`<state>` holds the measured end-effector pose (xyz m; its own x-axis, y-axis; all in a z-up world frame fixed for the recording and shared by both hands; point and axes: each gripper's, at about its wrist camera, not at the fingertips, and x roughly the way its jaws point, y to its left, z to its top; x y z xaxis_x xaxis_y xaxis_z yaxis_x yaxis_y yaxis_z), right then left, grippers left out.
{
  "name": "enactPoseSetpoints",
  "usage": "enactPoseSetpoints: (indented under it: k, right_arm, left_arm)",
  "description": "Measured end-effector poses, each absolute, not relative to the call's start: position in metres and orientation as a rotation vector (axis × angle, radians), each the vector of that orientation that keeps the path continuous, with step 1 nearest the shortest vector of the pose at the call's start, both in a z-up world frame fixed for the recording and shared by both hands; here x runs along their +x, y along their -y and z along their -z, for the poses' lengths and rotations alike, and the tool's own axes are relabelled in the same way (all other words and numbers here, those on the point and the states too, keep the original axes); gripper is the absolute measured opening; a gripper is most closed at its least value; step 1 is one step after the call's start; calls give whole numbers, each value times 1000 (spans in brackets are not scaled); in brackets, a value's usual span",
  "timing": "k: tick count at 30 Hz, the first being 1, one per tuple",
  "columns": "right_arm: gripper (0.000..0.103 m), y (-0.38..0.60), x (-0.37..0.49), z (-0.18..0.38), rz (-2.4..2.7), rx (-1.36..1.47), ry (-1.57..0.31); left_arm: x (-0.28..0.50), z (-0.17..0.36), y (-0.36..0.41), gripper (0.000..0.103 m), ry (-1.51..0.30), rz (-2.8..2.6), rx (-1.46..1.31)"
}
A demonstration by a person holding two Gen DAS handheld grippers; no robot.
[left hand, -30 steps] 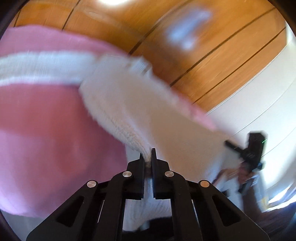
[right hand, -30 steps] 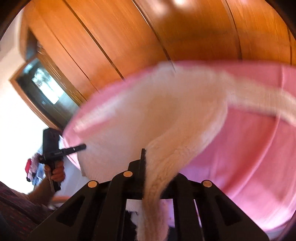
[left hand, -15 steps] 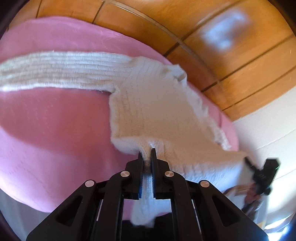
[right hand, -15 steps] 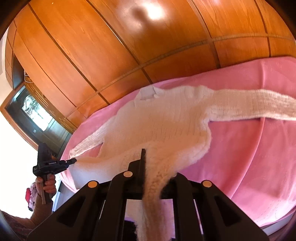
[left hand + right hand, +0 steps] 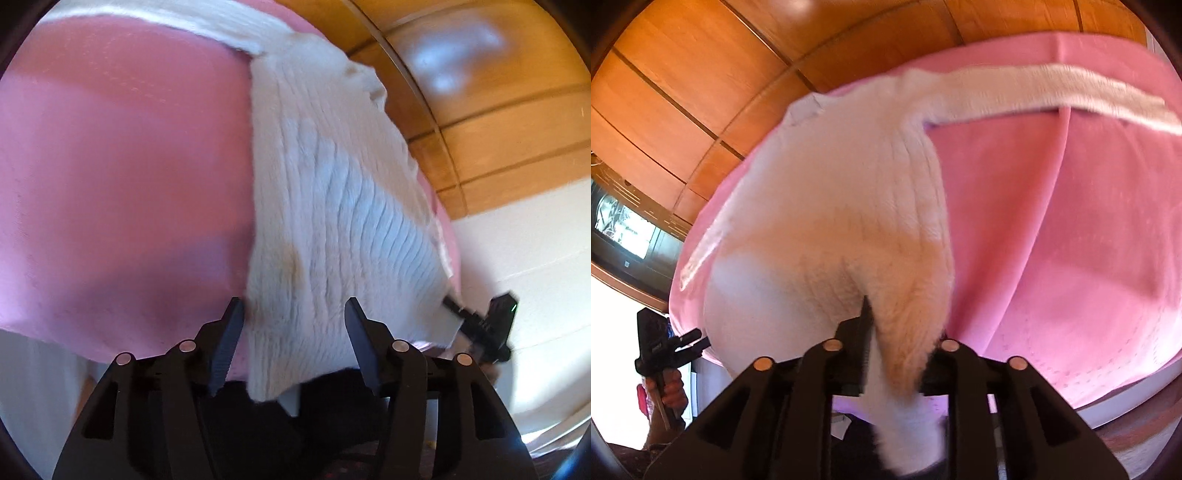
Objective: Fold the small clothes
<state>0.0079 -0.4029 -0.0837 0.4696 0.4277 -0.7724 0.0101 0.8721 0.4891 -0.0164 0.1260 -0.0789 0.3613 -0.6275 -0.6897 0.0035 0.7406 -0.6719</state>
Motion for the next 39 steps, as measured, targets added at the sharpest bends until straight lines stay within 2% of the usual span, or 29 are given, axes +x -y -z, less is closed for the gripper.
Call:
enactPoseSetpoints:
  k: [1, 2, 3, 4, 10, 15, 17, 18, 20, 21, 22, 23, 26, 28, 36, 39]
  right_arm:
    - [22, 403, 9, 86, -267, 466, -1067]
    - [22, 403, 9, 87, -270, 460, -1071]
    - [20, 402, 9, 87, -272, 455, -1073]
    - [10, 401, 8, 84, -283, 451, -1071]
    - [6, 398, -22, 36, -399, 401, -922]
    - [6, 388, -26, 87, -320, 314, -1085]
    - [8, 390, -22, 107, -290, 340, -1126]
    - [14, 391, -22, 110, -281, 338, -1131]
    - [26, 395, -22, 109, -269, 344, -1121]
    - [39, 399, -22, 106, -266, 358, -1108]
    - [48, 404, -22, 101, -256, 367, -1089]
    - [50, 410, -21, 97, -241, 373, -1069]
    - [57, 426, -18, 87, -199, 414, -1028]
    - [67, 444, -11, 83, -138, 463, -984]
    - [66, 516, 37, 77, 86, 680, -827]
    - [61, 548, 61, 79, 179, 734, -774]
  left_arm:
    - [-17, 79, -122, 50, -1134, 455, -633]
    - [-17, 80, -116, 39, -1134, 480, -618]
    - [-15, 80, -112, 15, -1135, 478, -584]
    - [-15, 77, -107, 6, -1127, 454, -516]
    - [-31, 42, -129, 4, -1033, 493, -431]
    - [-33, 61, -144, 4, -1114, 405, -377]
    - [-32, 66, -145, 5, -1136, 371, -361]
    - [-32, 64, -149, 5, -1119, 339, -357]
    - [-29, 51, -161, 20, -1062, 315, -390]
    - [-27, 45, -164, 40, -1031, 295, -397]
    - [-25, 34, -167, 55, -973, 261, -398]
    - [-23, 28, -168, 58, -937, 245, -393]
    - [1, 7, -152, 59, -839, 211, -350]
    - [19, 4, -133, 59, -805, 196, -312]
    - [88, 40, -41, 59, -856, 219, -159]
    - [104, 60, -23, 59, -905, 231, -128]
